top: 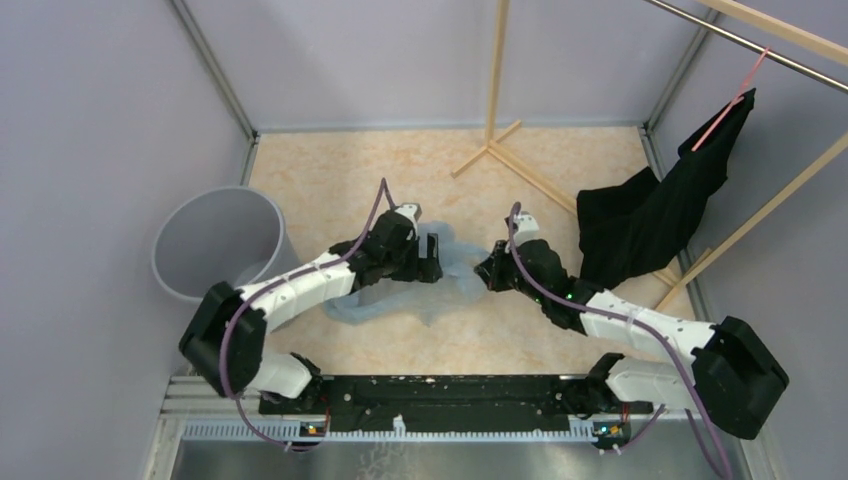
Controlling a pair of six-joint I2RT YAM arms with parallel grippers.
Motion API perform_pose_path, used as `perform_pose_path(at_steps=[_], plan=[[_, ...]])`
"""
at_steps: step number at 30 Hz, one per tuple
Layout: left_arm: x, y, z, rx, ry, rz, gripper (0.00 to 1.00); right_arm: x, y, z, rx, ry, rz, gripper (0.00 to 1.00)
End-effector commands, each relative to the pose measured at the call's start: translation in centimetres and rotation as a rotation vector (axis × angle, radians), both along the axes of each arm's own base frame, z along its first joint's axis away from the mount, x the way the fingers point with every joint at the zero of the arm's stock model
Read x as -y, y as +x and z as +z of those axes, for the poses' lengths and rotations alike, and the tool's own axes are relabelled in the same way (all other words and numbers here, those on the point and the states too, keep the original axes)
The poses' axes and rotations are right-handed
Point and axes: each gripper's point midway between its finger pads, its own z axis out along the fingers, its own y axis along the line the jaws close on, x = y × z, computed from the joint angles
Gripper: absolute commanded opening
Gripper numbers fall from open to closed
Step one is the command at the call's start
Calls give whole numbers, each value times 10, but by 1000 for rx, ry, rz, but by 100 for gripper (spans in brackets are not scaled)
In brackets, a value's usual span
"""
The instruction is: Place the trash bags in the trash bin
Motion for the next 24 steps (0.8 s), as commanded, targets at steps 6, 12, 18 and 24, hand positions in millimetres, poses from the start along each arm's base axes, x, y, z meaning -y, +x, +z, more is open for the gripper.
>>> perform_pose_path(at_steps=[6,12,18,24], plan=[[93,48,-9,-119,-245,-144,97,51,21,13,185,79,-305,0],[84,28,57,13,-274,-288,98,73,16,17,238,123,-360,0],[26,3,120,194,-181,-308,99,66,17,14,238,116,-326,0],[-94,43,95,178,83,141,98,60,18,12,231,102,-297,0]])
